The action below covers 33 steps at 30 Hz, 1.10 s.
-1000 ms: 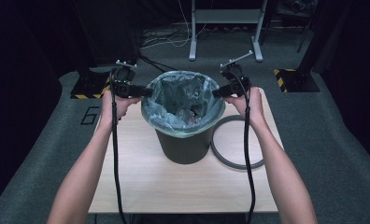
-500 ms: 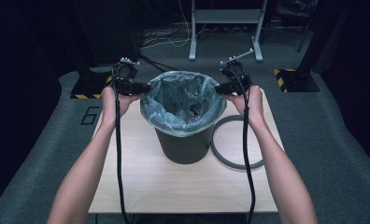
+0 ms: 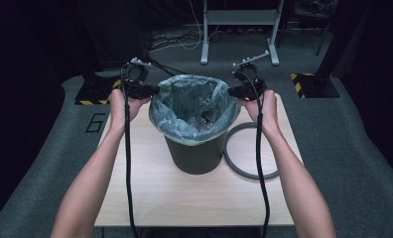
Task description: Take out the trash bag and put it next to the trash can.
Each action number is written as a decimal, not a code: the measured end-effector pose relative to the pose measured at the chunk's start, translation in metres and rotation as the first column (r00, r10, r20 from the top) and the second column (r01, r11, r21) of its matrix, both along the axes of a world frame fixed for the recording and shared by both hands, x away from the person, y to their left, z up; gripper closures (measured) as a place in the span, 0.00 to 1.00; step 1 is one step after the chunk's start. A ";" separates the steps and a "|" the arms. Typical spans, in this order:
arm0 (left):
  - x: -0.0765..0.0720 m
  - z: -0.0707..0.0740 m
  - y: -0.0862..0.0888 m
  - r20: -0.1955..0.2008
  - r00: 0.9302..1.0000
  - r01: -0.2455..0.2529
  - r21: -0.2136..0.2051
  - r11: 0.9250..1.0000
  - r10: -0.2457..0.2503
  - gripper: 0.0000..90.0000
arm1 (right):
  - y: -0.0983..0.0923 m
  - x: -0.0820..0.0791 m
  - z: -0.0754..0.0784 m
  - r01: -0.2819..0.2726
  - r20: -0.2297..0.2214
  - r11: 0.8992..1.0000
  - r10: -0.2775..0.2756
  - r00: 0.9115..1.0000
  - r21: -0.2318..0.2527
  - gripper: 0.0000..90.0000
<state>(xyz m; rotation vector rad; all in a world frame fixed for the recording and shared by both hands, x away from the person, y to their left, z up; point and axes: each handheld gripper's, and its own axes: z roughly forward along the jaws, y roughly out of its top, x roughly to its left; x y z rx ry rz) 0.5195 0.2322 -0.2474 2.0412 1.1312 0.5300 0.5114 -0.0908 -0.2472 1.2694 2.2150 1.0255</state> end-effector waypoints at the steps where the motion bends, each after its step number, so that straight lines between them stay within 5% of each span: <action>1: 0.000 0.001 0.000 0.003 1.000 0.000 -0.004 1.000 0.000 1.00 | 0.000 0.000 0.001 -0.003 0.004 1.000 0.003 1.000 0.001 1.00; 21: -0.008 0.030 -0.021 0.033 0.996 0.085 -0.043 0.996 -0.083 1.00 | 0.019 -0.007 0.024 -0.048 0.062 0.998 0.046 0.997 0.035 1.00; 33: -0.003 0.021 -0.047 -0.016 0.988 0.153 -0.040 0.987 -0.154 1.00 | 0.037 -0.007 0.024 -0.088 0.055 0.996 0.087 0.995 0.022 1.00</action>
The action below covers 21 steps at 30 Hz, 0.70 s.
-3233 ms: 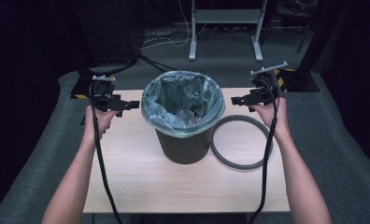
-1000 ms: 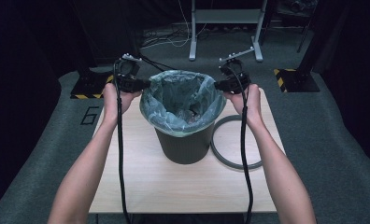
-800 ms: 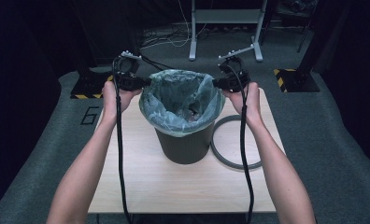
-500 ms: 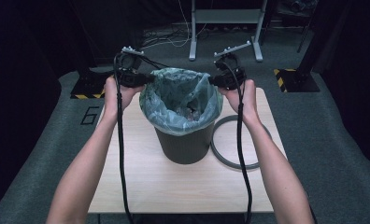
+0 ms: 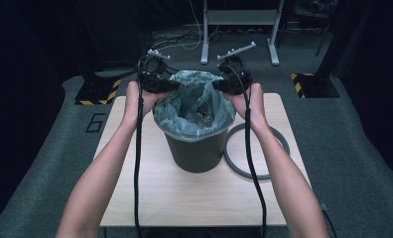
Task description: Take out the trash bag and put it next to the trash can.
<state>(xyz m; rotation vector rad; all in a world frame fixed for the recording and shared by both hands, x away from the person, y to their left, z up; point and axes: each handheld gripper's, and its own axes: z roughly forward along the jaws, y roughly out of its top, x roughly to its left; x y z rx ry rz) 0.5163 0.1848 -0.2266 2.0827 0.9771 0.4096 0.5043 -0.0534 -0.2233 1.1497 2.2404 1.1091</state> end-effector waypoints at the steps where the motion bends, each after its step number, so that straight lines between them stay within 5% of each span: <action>1: 0.000 -0.001 0.000 -0.006 1.000 0.003 0.000 1.000 -0.003 0.99 | 0.000 0.000 -0.001 0.002 -0.003 1.000 -0.002 1.000 -0.007 1.00; 3: 0.001 -0.003 0.003 -0.024 1.000 0.007 0.000 1.000 -0.007 0.95 | -0.002 0.000 -0.003 0.003 -0.011 1.000 -0.003 1.000 -0.007 1.00; 6: 0.001 -0.005 0.009 -0.039 0.999 -0.001 0.022 1.000 0.002 0.84 | -0.008 -0.001 -0.004 0.017 -0.024 1.000 -0.017 1.000 -0.010 0.79; 13: 0.002 -0.009 0.025 -0.057 0.997 -0.049 0.020 0.999 0.050 0.49 | -0.026 -0.007 -0.002 0.079 -0.023 0.995 -0.080 0.997 -0.062 0.49; 21: 0.002 -0.015 0.041 -0.096 0.992 -0.085 0.020 0.996 0.087 0.25 | -0.041 -0.007 -0.013 0.112 -0.092 0.992 -0.117 0.989 -0.060 0.35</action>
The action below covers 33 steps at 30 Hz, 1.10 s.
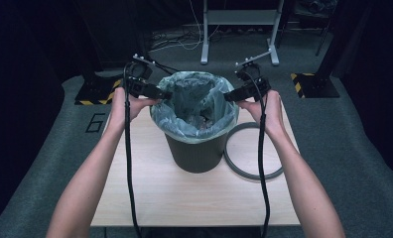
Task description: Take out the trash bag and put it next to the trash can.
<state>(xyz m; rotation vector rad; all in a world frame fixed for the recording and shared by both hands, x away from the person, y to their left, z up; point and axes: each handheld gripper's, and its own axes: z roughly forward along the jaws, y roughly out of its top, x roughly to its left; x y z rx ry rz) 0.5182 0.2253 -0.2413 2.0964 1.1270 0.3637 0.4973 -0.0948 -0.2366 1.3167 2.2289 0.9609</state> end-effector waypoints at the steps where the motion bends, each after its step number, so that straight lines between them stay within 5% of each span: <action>1: 0.000 -0.001 0.001 -0.015 1.000 0.002 0.004 1.000 -0.002 0.24 | -0.001 0.000 -0.003 -0.006 -0.009 1.000 0.006 1.000 0.003 0.36; 6: -0.002 -0.009 0.002 -0.036 0.999 0.010 0.046 0.999 -0.008 0.35 | -0.003 -0.002 -0.012 -0.030 -0.041 0.999 0.030 0.999 0.013 0.57; 10: -0.007 -0.011 0.000 0.012 1.000 -0.017 0.167 0.986 0.015 0.59 | -0.002 -0.006 -0.012 -0.036 -0.030 0.999 0.036 0.999 -0.010 0.75; 14: -0.009 -0.008 0.001 0.038 0.999 -0.034 0.191 0.981 0.028 0.75 | -0.002 -0.011 -0.008 -0.037 -0.005 0.999 0.037 0.999 -0.013 0.87; 22: -0.013 0.000 -0.002 0.082 0.997 -0.030 0.198 0.980 0.014 0.94 | 0.004 -0.013 0.000 -0.065 0.027 0.998 0.066 0.997 -0.022 0.98; 33: -0.015 0.010 -0.013 0.071 0.996 0.040 0.136 0.990 -0.050 0.97 | 0.020 -0.015 0.011 -0.116 0.060 0.993 0.115 0.992 0.023 0.99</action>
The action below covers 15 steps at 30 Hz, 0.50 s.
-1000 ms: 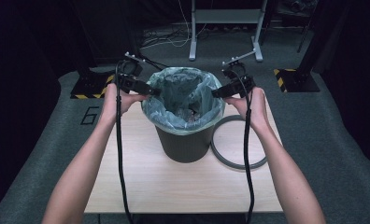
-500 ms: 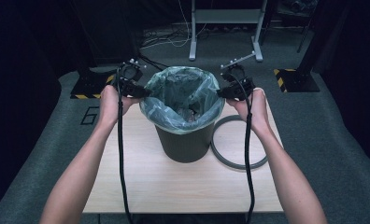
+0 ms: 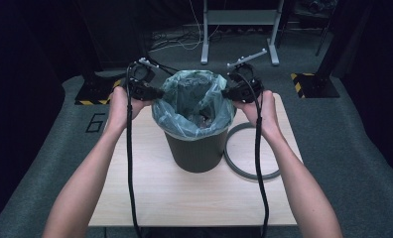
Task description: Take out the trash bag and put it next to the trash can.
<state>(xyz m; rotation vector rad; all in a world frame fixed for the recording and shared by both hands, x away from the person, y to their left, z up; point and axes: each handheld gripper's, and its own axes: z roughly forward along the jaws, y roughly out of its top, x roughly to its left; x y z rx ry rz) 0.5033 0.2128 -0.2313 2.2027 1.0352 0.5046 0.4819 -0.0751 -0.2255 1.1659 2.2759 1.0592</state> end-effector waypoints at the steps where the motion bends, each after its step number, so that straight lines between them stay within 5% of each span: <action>1: 0.000 0.001 -0.001 -0.006 1.000 0.009 -0.015 1.000 -0.009 0.97 | 0.002 0.000 0.001 -0.005 0.004 1.000 0.005 1.000 0.002 0.99; 15: -0.001 0.005 -0.016 -0.041 0.995 0.090 -0.077 0.993 -0.093 0.97 | 0.015 -0.008 0.016 -0.059 0.022 0.998 0.058 0.998 0.033 0.99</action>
